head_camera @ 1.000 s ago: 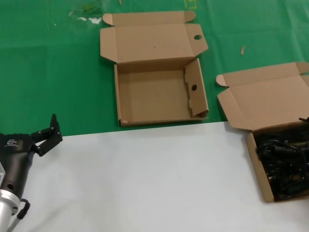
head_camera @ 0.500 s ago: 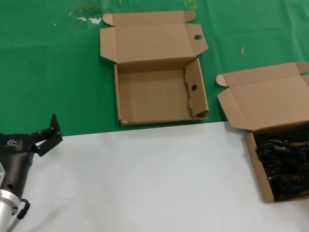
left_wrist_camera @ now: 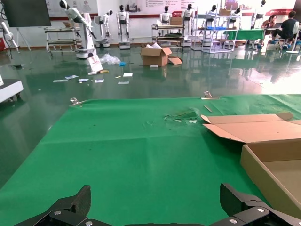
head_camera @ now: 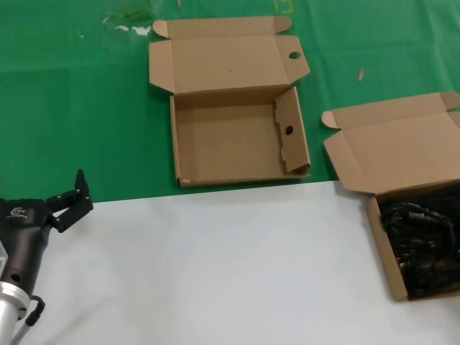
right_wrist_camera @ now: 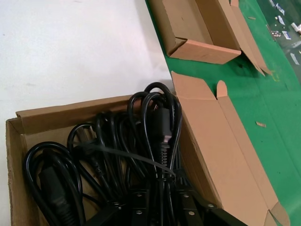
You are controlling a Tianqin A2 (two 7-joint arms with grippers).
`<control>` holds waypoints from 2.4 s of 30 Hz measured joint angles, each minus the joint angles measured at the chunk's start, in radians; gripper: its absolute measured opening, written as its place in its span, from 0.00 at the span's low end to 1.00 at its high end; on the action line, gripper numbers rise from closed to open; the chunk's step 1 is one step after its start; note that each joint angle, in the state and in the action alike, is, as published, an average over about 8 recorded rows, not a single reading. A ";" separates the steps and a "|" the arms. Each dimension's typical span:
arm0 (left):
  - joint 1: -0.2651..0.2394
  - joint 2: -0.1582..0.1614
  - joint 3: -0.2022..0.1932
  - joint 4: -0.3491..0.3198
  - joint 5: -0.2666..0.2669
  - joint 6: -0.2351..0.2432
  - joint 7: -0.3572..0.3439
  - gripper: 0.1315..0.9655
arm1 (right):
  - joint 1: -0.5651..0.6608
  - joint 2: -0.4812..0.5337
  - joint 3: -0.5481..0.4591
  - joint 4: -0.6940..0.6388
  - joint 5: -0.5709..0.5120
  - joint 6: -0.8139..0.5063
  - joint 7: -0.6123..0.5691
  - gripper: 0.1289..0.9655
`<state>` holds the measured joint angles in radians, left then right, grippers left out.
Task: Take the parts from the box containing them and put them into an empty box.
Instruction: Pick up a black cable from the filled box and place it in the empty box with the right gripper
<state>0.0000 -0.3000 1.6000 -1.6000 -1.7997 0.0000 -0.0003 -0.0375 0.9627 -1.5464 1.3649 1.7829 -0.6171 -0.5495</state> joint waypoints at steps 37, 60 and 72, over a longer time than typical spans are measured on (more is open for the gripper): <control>0.000 0.000 0.000 0.000 0.000 0.000 0.000 1.00 | 0.671 -0.479 -0.456 -0.165 -0.276 -0.027 -0.069 0.08; 0.000 0.000 0.000 0.000 0.000 0.000 0.000 1.00 | 0.772 -0.544 -0.481 -0.327 -0.273 -0.034 -0.163 0.17; 0.000 0.000 0.000 0.000 0.000 0.000 0.000 1.00 | 0.772 -0.544 -0.481 -0.327 -0.273 -0.034 -0.163 0.33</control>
<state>0.0000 -0.3000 1.6001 -1.6000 -1.7997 0.0000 -0.0003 0.7342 0.4189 -2.0278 1.0382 1.5100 -0.6511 -0.7128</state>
